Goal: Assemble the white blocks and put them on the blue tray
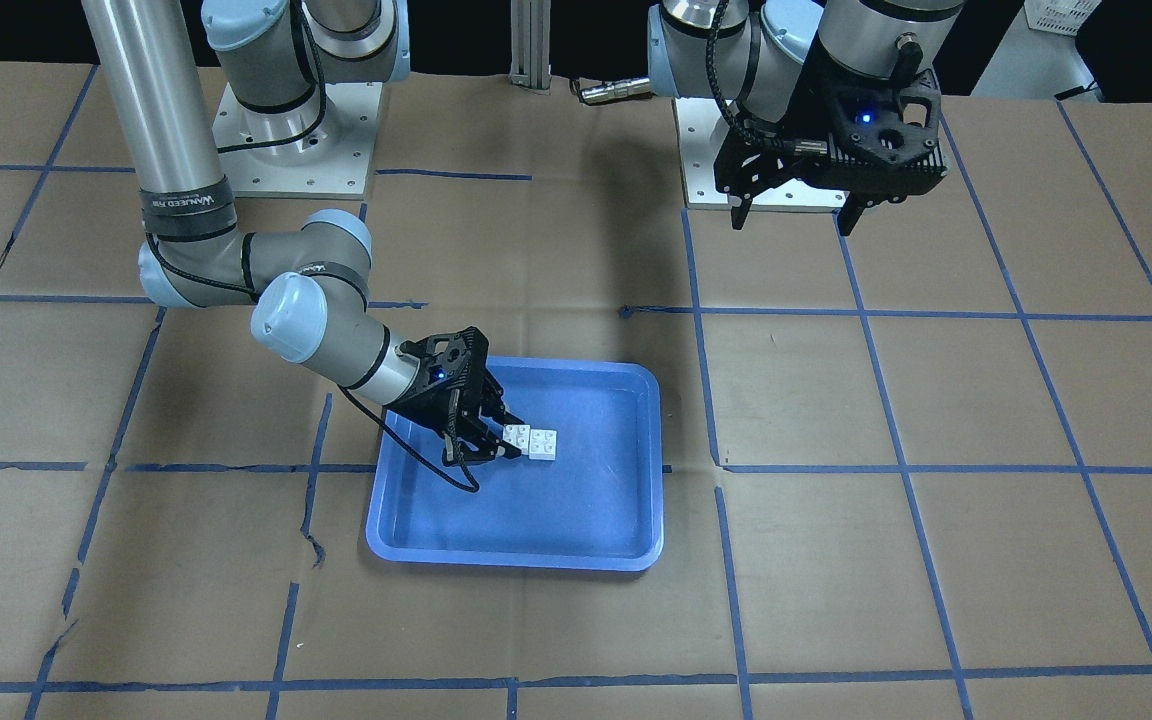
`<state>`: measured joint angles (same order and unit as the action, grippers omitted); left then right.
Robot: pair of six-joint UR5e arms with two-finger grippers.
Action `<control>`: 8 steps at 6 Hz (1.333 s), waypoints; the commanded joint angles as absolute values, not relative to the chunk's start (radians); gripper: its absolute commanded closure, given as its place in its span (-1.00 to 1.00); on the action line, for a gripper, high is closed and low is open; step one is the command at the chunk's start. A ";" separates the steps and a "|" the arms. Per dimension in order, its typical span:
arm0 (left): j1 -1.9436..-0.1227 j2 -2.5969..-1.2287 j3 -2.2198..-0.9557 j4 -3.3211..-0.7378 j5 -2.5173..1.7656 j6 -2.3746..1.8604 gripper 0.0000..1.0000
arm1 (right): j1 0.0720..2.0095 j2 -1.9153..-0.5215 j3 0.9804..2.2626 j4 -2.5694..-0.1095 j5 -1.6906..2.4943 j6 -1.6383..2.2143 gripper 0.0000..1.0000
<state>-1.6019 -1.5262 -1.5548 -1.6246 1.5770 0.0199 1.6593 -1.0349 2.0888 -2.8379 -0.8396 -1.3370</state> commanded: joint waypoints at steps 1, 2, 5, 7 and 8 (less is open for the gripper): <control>-1.601 -1.526 -1.555 -1.624 1.577 0.020 -1.00 | 1.660 -1.034 2.089 -2.839 -0.836 -1.336 0.69; -1.601 -1.526 -1.554 -1.624 1.580 0.021 -1.00 | 1.660 -1.035 2.089 -2.839 -0.830 -1.336 0.45; -1.601 -1.526 -1.554 -1.624 1.578 0.021 -1.00 | 1.660 -1.032 2.086 -2.841 -0.824 -1.325 -0.93; -1.601 -1.526 -1.554 -1.623 1.577 0.021 -1.00 | 1.660 -1.042 2.077 -2.841 -0.834 -1.295 -0.99; -1.600 -1.526 -1.555 -1.623 1.578 0.021 -1.00 | 1.660 -1.058 2.036 -2.833 -0.847 -1.193 -0.99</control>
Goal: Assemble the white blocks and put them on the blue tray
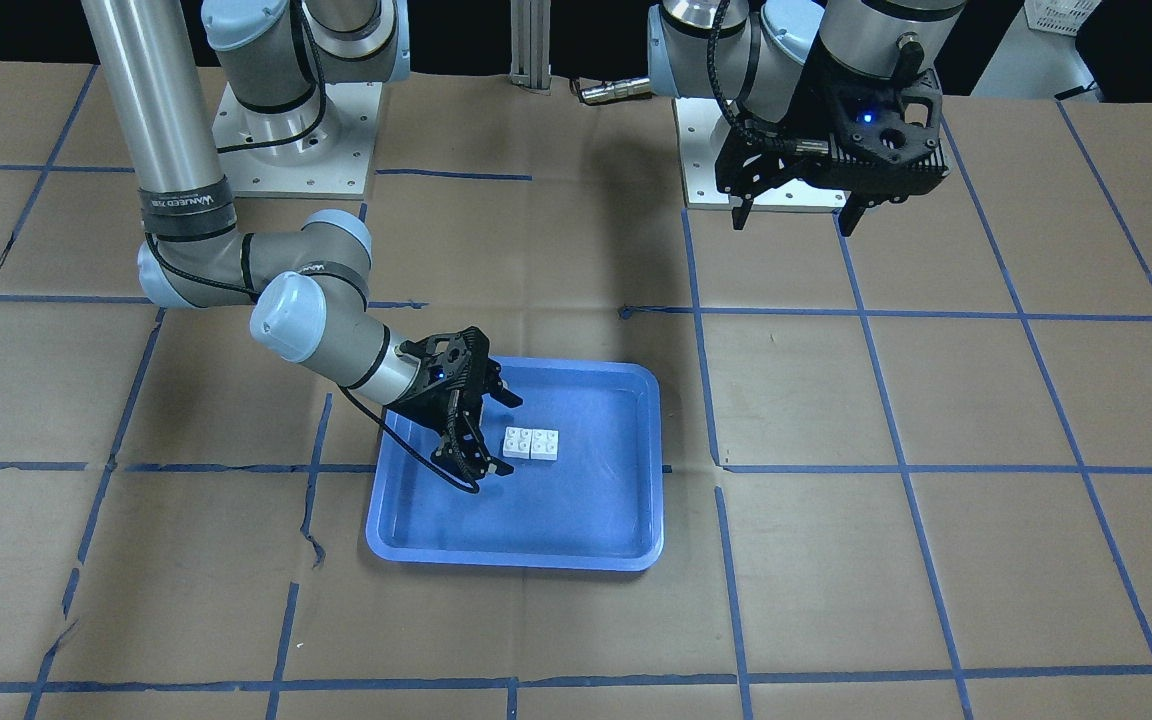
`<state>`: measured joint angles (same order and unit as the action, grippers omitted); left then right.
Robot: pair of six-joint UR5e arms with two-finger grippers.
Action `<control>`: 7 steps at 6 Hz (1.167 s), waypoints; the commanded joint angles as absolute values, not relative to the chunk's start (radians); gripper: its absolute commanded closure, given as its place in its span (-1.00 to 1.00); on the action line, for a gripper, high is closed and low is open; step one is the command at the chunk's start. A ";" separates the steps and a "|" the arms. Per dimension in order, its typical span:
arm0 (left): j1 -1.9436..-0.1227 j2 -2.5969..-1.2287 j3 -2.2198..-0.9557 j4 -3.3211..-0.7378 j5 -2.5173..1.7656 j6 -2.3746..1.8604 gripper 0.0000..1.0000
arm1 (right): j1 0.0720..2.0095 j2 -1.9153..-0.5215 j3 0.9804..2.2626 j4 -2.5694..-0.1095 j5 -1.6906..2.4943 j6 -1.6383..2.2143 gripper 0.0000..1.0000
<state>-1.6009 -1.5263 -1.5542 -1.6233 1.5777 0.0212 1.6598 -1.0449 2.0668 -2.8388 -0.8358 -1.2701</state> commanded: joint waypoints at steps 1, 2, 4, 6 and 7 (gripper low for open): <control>-1.600 -1.526 -1.555 -1.623 1.580 0.021 -1.00 | 1.660 -1.080 2.010 -2.817 -0.866 -1.111 -0.99; -1.600 -1.526 -1.555 -1.623 1.578 0.021 -1.00 | 1.660 -1.112 2.010 -2.740 -0.923 -1.095 -0.99; -1.600 -1.526 -1.557 -1.623 1.578 0.021 -1.00 | 1.658 -1.256 1.961 -2.431 -1.055 -1.095 -0.99; -1.600 -1.526 -1.559 -1.623 1.577 0.021 -1.00 | 1.657 -1.317 1.863 -2.189 -1.210 -1.094 -0.99; -1.600 -1.526 -1.559 -1.623 1.577 0.021 -1.00 | 1.655 -1.368 1.817 -2.067 -1.304 -1.038 -0.99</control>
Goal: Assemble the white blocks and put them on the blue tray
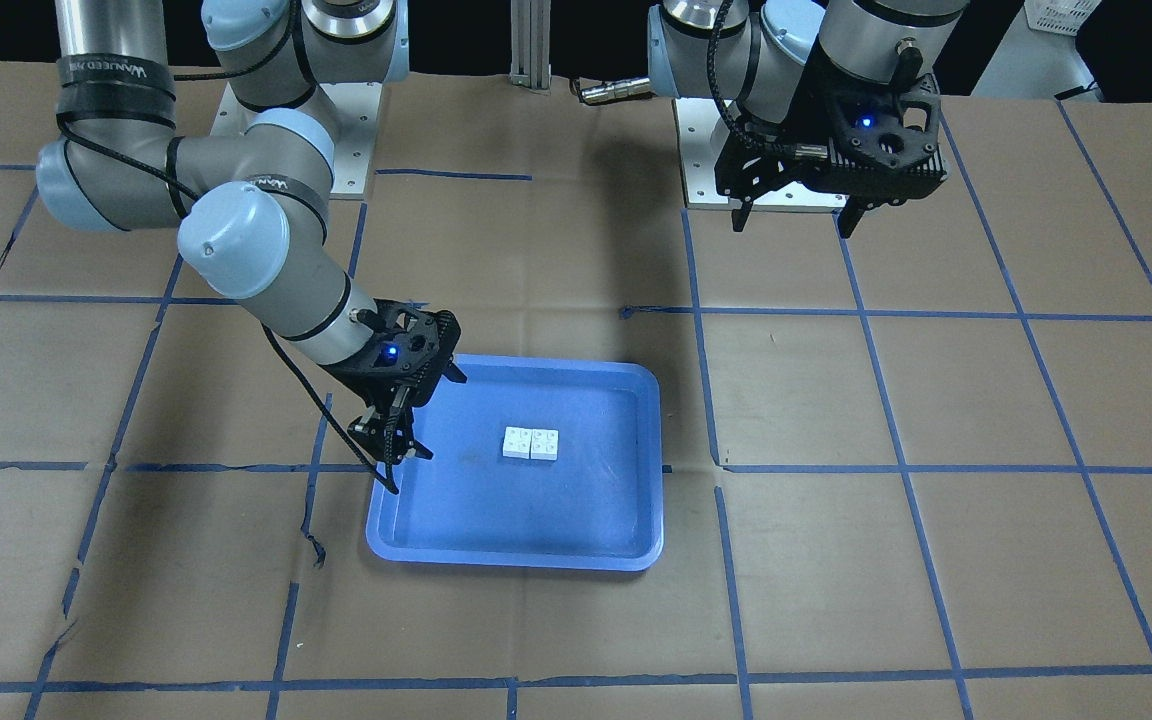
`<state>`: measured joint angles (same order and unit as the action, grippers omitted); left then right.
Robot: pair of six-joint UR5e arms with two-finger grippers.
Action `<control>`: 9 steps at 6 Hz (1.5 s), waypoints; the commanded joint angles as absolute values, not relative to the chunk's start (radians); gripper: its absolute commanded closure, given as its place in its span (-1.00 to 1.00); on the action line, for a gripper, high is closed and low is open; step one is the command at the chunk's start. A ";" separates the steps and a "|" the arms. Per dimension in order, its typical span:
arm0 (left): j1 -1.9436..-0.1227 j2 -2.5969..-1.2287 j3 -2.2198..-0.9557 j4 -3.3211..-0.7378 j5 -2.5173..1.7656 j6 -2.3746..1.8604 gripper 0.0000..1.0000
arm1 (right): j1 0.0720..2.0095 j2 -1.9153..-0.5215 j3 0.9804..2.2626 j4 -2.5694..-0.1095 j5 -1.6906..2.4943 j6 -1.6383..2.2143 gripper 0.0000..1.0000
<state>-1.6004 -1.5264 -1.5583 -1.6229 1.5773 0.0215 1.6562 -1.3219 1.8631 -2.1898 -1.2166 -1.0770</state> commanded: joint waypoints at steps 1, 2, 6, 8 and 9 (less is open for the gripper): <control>-1.603 -1.526 -1.559 -1.623 1.574 0.021 -1.00 | 1.655 -1.406 1.771 -1.984 -1.343 -0.812 -0.99; -1.601 -1.526 -1.557 -1.623 1.577 0.021 -1.00 | 1.654 -1.423 1.716 -1.923 -1.438 -0.613 -0.99; -1.601 -1.526 -1.549 -1.623 1.578 0.021 -1.00 | 1.605 -1.459 1.392 -1.451 -1.530 -0.164 -1.00; -1.601 -1.528 -1.552 -1.623 1.575 0.021 -1.00 | 1.583 -1.462 1.364 -1.349 -1.609 -0.062 -1.00; -1.600 -1.528 -1.551 -1.623 1.575 0.021 -1.00 | 1.595 -1.468 1.362 -1.333 -1.600 0.040 -1.00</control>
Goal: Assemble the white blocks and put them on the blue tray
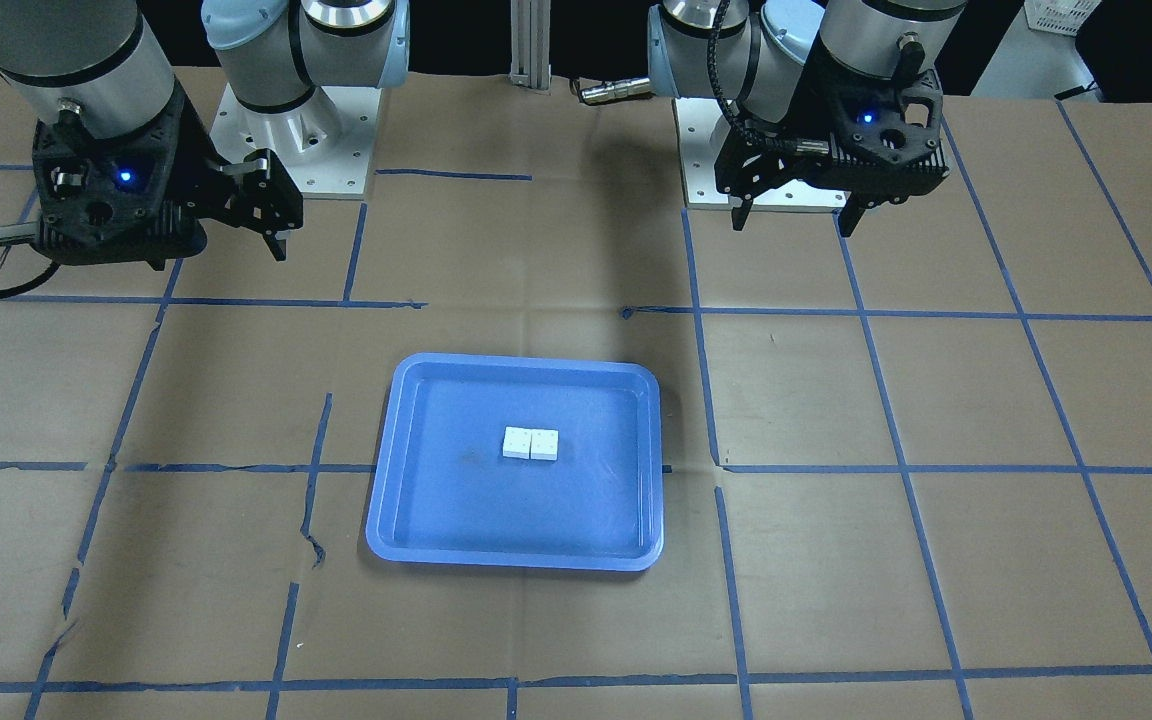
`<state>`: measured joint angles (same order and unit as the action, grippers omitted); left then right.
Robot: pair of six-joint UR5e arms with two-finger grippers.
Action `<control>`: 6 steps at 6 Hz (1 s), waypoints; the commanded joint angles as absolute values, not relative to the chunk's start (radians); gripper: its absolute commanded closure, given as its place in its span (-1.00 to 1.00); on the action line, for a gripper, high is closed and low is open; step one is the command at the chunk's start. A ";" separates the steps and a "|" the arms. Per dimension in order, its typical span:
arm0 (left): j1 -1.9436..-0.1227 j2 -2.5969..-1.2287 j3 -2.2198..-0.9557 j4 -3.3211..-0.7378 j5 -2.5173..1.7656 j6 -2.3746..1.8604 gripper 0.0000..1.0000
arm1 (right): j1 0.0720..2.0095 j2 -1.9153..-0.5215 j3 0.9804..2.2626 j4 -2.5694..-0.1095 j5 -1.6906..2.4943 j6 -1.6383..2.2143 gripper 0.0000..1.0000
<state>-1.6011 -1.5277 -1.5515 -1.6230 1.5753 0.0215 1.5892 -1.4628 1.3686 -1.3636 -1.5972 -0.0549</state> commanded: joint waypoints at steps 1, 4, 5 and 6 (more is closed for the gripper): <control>-1.601 -1.528 -1.551 -1.623 1.577 0.021 -1.00 | 1.597 -1.468 1.364 -1.322 -1.597 0.057 -1.00; -1.601 -1.528 -1.551 -1.621 1.575 0.021 -1.00 | 1.598 -1.467 1.362 -1.324 -1.581 0.063 -1.00; -1.601 -1.528 -1.552 -1.620 1.572 0.021 -1.00 | 1.598 -1.465 1.368 -1.325 -1.580 0.063 -1.00; -1.601 -1.528 -1.551 -1.620 1.574 0.021 -1.00 | 1.598 -1.465 1.370 -1.325 -1.580 0.063 -1.00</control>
